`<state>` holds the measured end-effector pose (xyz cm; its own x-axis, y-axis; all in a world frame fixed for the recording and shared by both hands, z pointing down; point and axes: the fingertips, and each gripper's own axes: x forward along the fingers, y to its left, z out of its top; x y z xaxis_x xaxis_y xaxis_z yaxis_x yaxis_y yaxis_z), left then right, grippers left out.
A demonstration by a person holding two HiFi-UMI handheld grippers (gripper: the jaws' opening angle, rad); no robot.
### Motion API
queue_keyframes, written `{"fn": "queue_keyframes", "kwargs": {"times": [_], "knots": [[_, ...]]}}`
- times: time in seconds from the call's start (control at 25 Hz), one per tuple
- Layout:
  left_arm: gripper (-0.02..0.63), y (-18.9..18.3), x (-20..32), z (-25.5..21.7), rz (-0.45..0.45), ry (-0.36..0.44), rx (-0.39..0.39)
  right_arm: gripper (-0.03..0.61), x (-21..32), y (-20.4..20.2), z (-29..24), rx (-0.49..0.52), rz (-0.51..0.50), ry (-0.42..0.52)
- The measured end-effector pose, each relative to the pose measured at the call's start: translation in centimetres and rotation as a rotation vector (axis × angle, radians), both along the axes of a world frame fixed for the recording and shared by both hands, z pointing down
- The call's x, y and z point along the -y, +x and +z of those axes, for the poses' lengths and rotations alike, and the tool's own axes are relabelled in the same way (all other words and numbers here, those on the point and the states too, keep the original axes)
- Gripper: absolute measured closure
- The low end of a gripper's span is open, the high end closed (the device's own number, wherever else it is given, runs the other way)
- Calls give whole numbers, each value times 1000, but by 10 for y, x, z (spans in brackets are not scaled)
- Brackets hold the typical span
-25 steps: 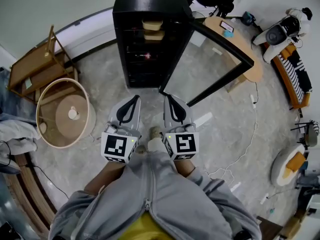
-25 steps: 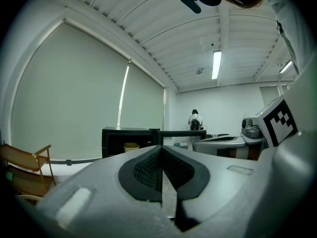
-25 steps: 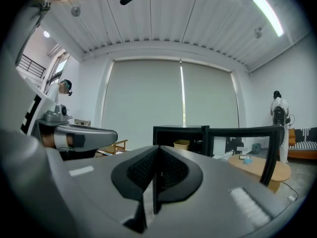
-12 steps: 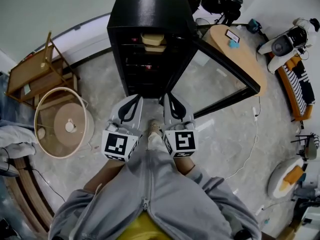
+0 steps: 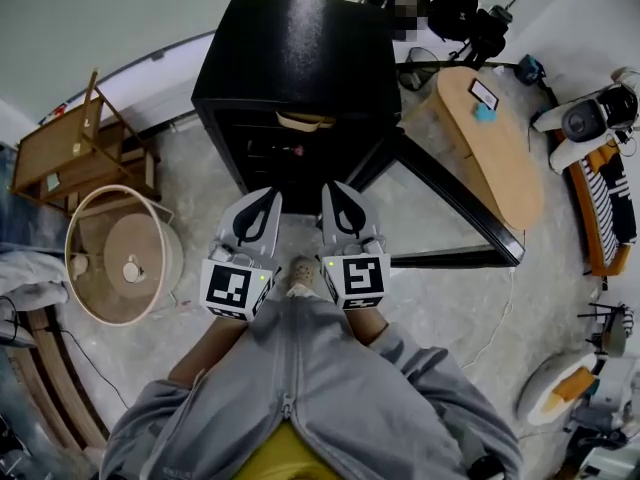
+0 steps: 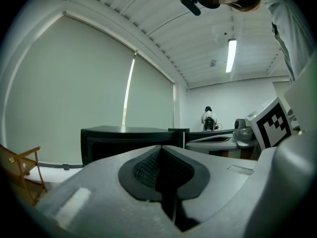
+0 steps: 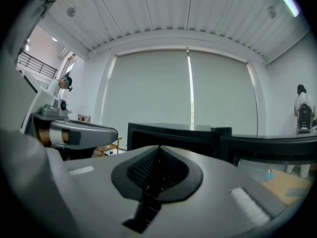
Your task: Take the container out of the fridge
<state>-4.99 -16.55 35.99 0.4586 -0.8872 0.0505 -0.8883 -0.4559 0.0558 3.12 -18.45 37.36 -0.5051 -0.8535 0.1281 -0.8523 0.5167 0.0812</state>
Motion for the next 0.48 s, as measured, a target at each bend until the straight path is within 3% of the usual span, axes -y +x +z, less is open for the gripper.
{"fn": "queue_keyframes", "kwargs": {"times": [0.24, 0.48], "knots": [[609, -3, 49, 19, -68, -41, 2, 566, 50, -6, 21, -29, -83, -36], [609, -7, 81, 49, -69, -83, 5, 511, 79, -11, 50, -29, -97, -86]]}}
